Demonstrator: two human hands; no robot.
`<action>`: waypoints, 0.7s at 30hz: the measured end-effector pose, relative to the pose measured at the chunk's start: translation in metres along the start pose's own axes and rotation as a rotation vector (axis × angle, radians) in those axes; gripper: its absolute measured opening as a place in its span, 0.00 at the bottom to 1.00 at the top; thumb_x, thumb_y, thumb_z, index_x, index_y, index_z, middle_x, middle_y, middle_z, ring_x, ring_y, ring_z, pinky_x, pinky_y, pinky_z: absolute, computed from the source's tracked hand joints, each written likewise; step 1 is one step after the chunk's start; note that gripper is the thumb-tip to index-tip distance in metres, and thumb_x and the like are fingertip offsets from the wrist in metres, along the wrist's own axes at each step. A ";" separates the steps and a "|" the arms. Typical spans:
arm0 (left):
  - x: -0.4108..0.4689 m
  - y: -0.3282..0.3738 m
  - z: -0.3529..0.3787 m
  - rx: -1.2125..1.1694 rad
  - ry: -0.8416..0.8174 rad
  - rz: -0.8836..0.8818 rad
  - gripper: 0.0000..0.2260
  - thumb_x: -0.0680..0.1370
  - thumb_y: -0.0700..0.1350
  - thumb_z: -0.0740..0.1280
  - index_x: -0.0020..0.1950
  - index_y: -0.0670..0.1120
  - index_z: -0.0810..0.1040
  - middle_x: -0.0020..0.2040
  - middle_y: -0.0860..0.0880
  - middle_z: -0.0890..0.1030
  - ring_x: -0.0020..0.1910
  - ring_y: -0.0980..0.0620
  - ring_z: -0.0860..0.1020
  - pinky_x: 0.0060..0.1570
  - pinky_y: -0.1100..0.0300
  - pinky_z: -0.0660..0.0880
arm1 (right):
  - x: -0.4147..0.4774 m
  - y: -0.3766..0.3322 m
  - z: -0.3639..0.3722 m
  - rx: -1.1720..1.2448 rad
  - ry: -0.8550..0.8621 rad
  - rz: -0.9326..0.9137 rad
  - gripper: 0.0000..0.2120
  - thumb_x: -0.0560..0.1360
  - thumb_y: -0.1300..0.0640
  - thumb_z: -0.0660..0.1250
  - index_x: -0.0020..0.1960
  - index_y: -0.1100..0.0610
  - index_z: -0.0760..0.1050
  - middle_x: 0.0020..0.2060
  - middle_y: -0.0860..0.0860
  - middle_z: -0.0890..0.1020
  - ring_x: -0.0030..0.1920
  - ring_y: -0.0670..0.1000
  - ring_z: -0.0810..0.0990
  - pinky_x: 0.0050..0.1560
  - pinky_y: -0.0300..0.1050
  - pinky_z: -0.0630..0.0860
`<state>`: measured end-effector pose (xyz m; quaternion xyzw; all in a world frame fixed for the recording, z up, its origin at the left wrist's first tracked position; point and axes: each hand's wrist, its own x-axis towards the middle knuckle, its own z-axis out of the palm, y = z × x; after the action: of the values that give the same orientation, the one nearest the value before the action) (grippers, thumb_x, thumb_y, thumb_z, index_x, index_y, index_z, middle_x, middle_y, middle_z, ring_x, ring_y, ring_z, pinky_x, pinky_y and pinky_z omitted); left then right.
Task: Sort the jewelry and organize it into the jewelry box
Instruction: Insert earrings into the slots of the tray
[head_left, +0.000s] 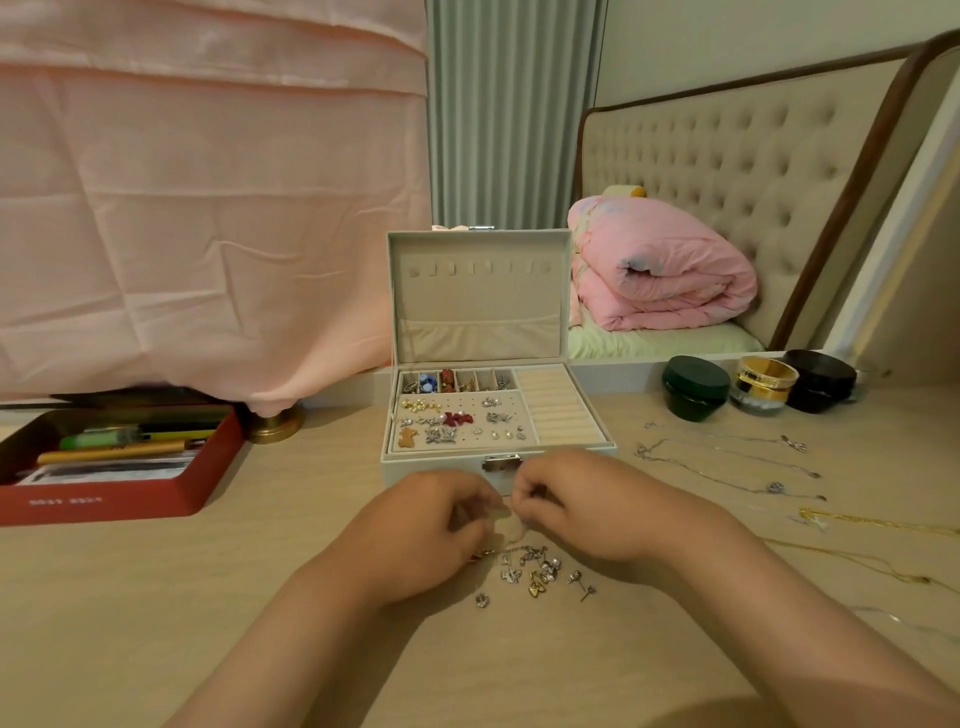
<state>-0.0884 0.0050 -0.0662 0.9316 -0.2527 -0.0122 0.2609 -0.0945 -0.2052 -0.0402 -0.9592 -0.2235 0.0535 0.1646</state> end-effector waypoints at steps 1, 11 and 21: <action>0.000 0.002 0.002 -0.058 0.012 -0.002 0.10 0.78 0.51 0.68 0.59 0.60 0.80 0.47 0.63 0.81 0.46 0.64 0.77 0.48 0.65 0.75 | -0.001 0.000 -0.003 0.056 0.016 0.006 0.06 0.81 0.51 0.63 0.46 0.45 0.76 0.43 0.43 0.81 0.44 0.43 0.78 0.48 0.42 0.77; 0.000 0.028 0.001 -0.837 0.164 -0.118 0.05 0.78 0.38 0.70 0.45 0.41 0.86 0.39 0.46 0.86 0.34 0.56 0.79 0.39 0.62 0.75 | -0.002 -0.008 -0.014 0.588 0.155 0.018 0.08 0.83 0.56 0.61 0.47 0.50 0.75 0.35 0.47 0.79 0.33 0.47 0.73 0.37 0.45 0.73; 0.002 0.038 -0.025 -1.146 0.307 -0.139 0.05 0.80 0.41 0.66 0.51 0.44 0.82 0.44 0.45 0.85 0.36 0.53 0.78 0.35 0.60 0.69 | -0.002 -0.015 -0.016 0.786 -0.006 0.018 0.08 0.80 0.62 0.66 0.52 0.56 0.83 0.41 0.50 0.87 0.35 0.45 0.78 0.31 0.37 0.68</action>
<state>-0.1006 -0.0115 -0.0253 0.6480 -0.1035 -0.0289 0.7540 -0.1001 -0.1977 -0.0202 -0.8248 -0.1778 0.1395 0.5183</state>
